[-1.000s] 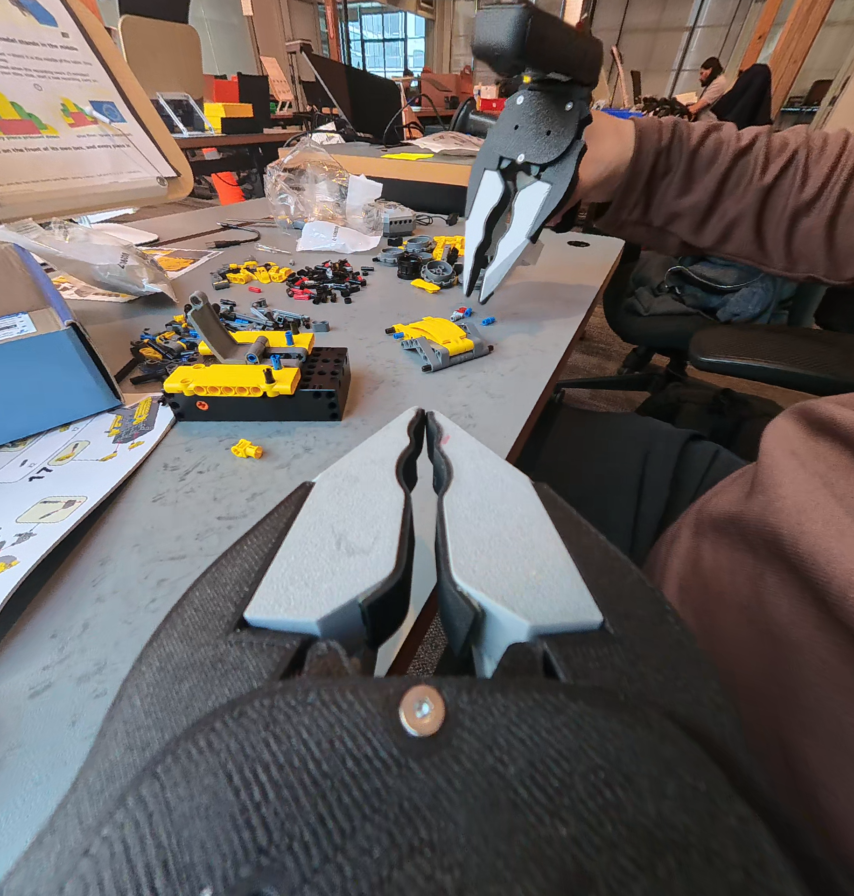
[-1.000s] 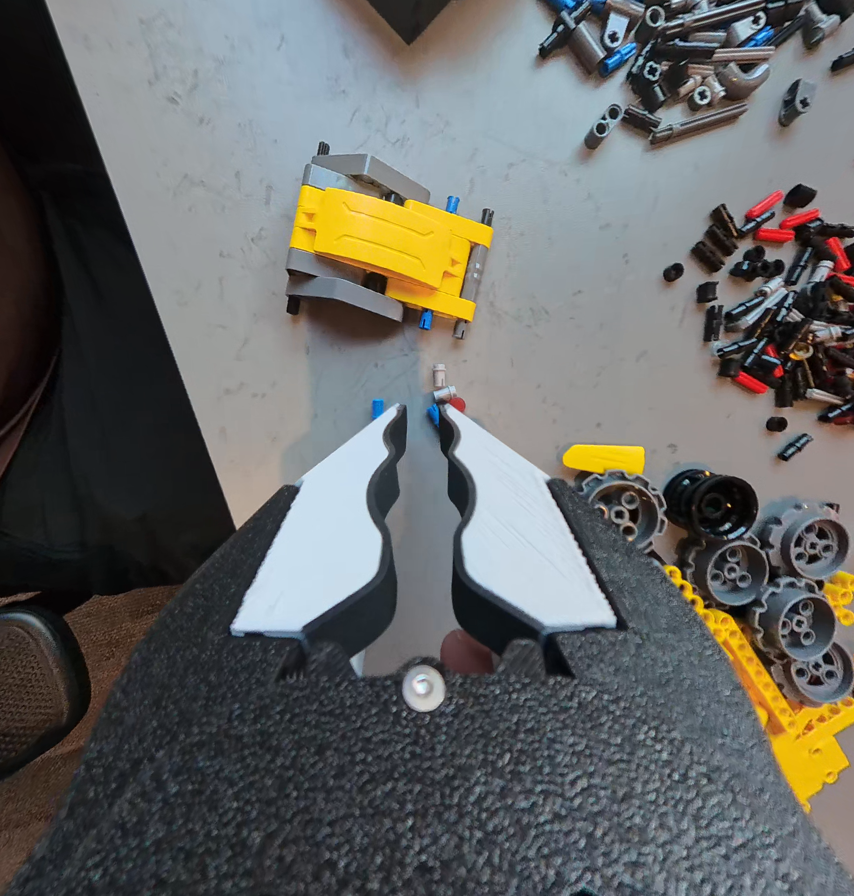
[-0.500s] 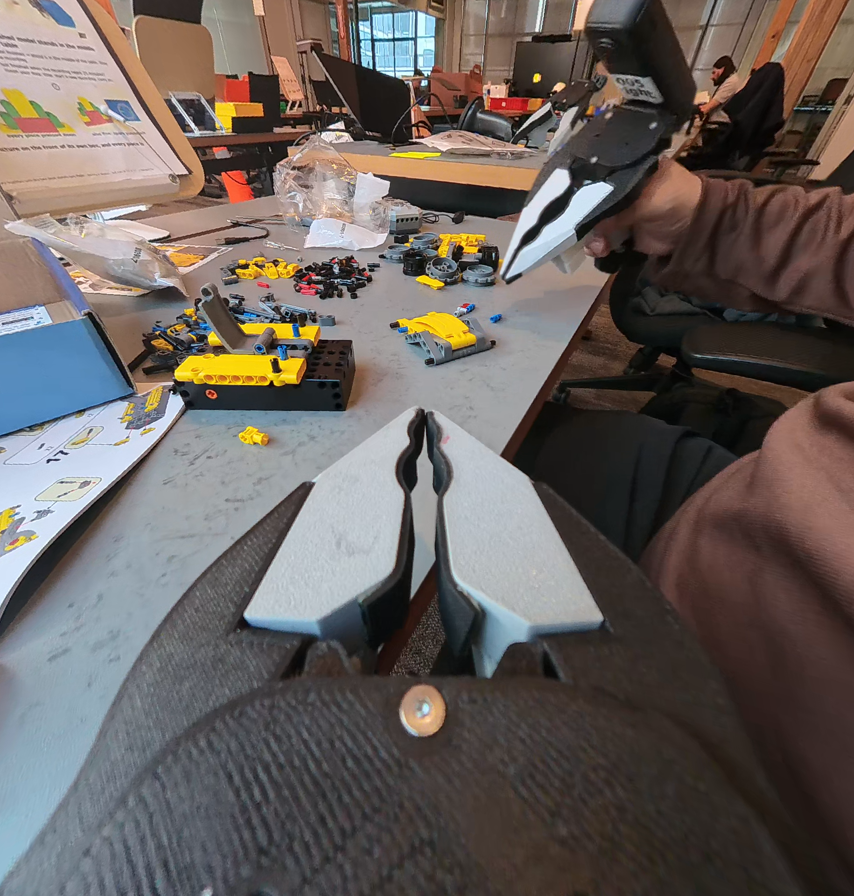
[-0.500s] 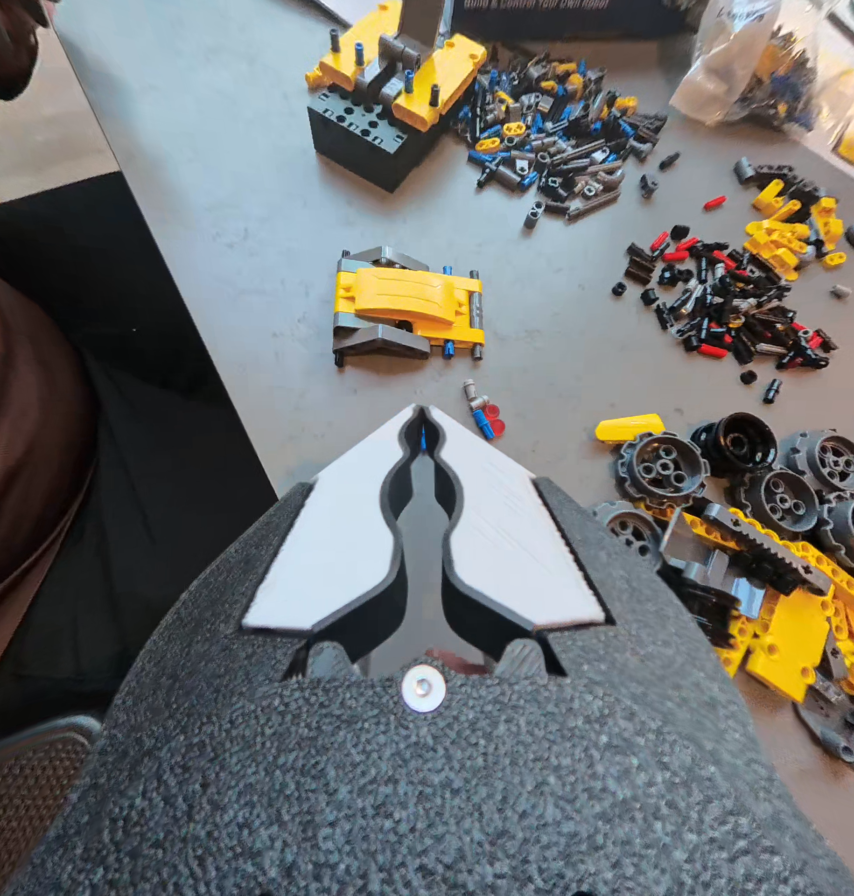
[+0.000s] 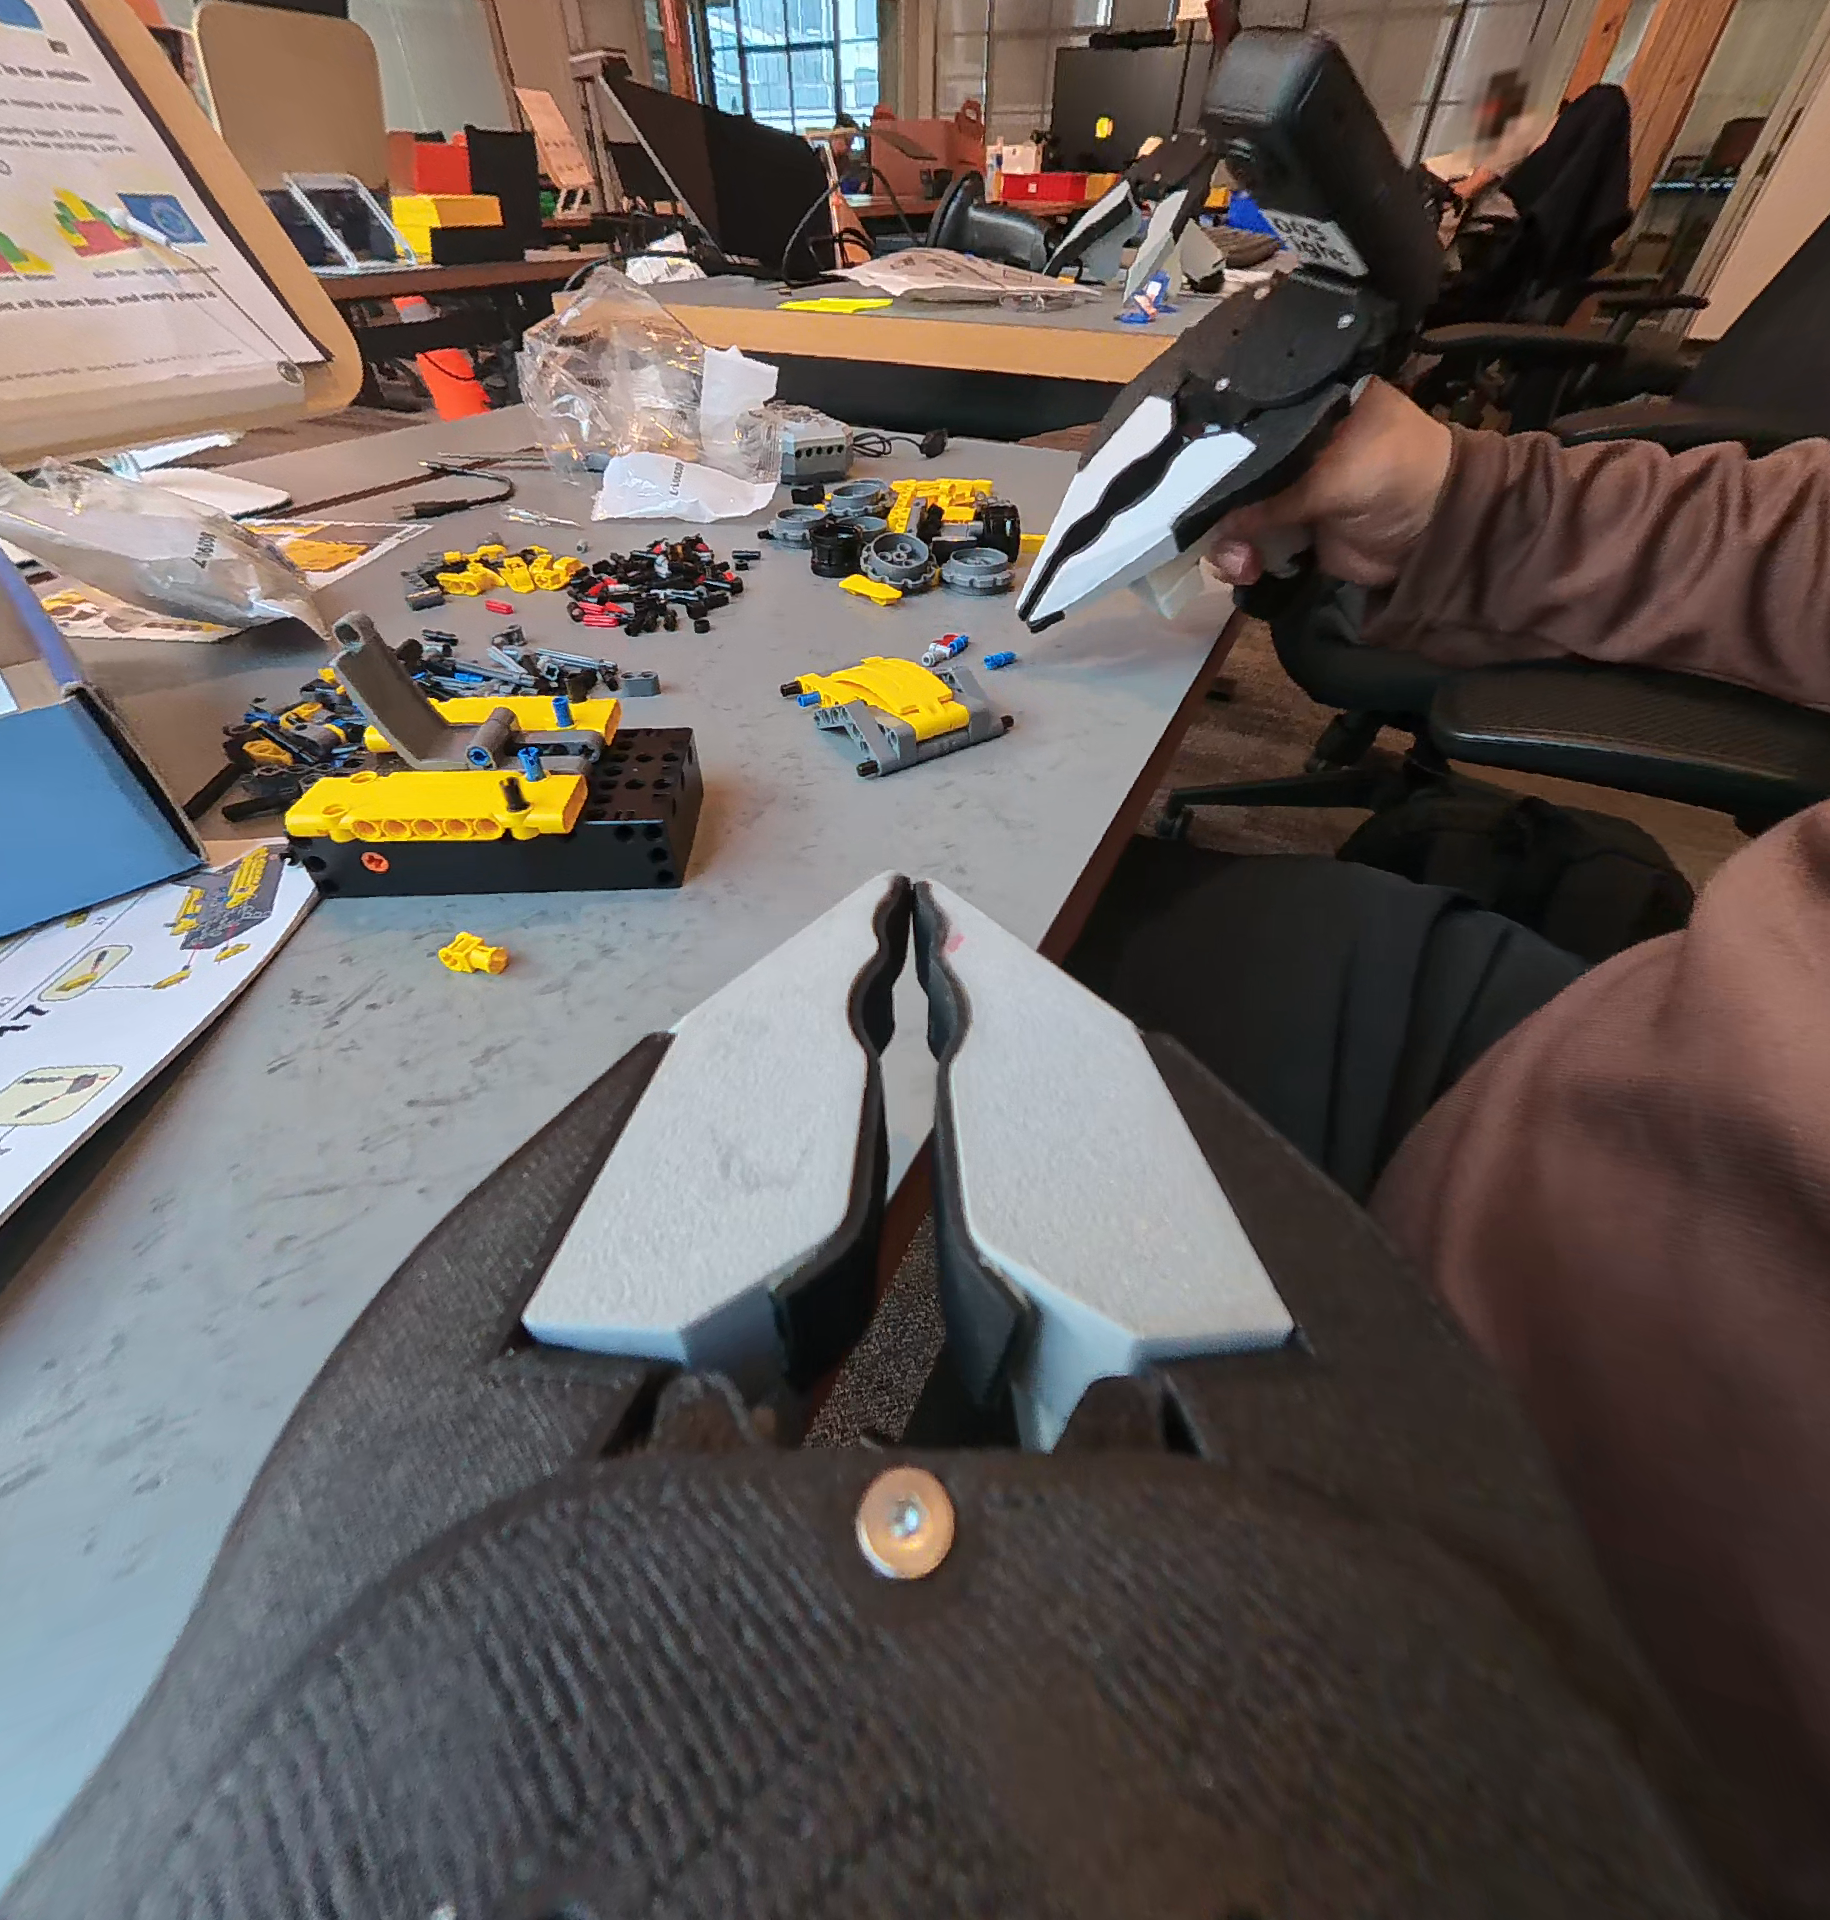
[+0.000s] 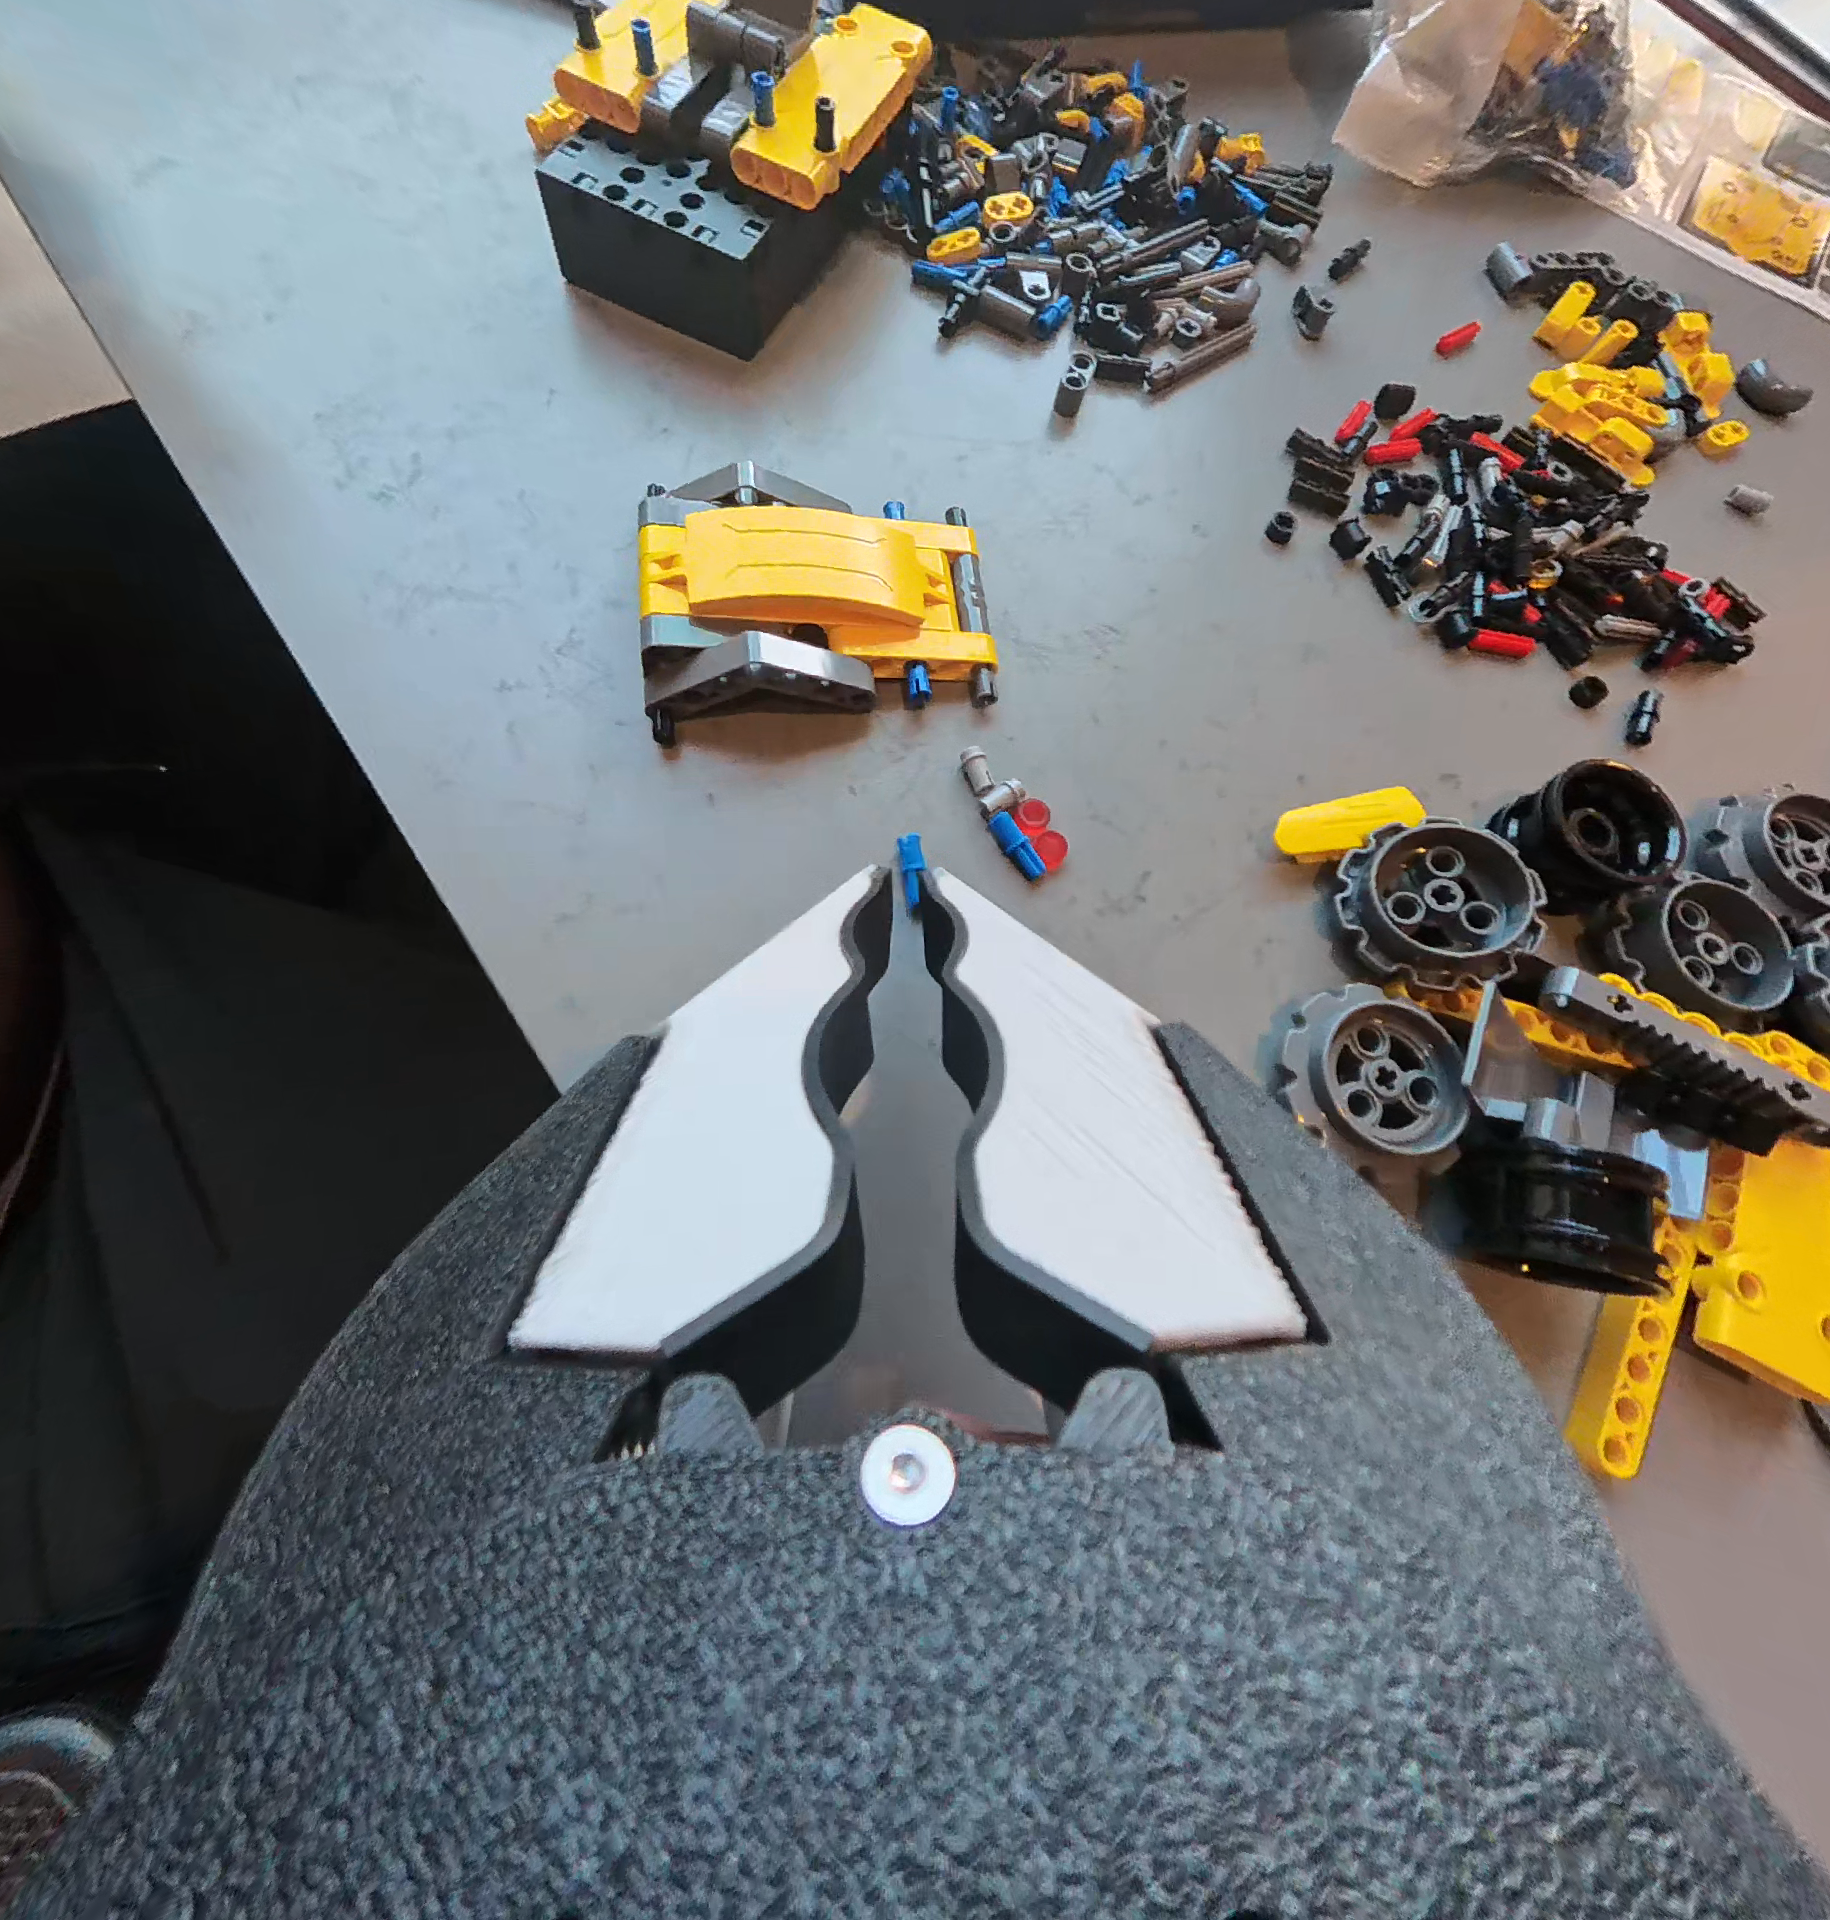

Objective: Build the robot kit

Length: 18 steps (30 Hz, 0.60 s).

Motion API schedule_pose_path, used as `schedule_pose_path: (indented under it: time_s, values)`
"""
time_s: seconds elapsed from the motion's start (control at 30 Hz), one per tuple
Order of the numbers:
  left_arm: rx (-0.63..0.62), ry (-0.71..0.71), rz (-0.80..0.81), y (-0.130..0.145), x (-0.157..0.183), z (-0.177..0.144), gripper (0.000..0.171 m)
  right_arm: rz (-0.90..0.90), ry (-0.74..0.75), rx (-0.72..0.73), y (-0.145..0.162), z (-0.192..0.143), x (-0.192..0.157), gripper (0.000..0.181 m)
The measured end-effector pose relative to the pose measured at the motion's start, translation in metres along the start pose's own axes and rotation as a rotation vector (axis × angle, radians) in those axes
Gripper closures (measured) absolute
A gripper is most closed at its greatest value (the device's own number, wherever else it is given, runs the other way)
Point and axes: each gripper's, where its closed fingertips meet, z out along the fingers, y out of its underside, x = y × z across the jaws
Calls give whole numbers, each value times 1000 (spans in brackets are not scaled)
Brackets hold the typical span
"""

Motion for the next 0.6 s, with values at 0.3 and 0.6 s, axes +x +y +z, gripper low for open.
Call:
schedule_pose_path:
  time_s: [0.3,0.6]
  values:
    - [-30,13,18,5,3,10,171,28,-10,-8,6,2,1,174]
    - [-32,34,17,6,6,13,171,74,-8,-45,9,10,5,177]
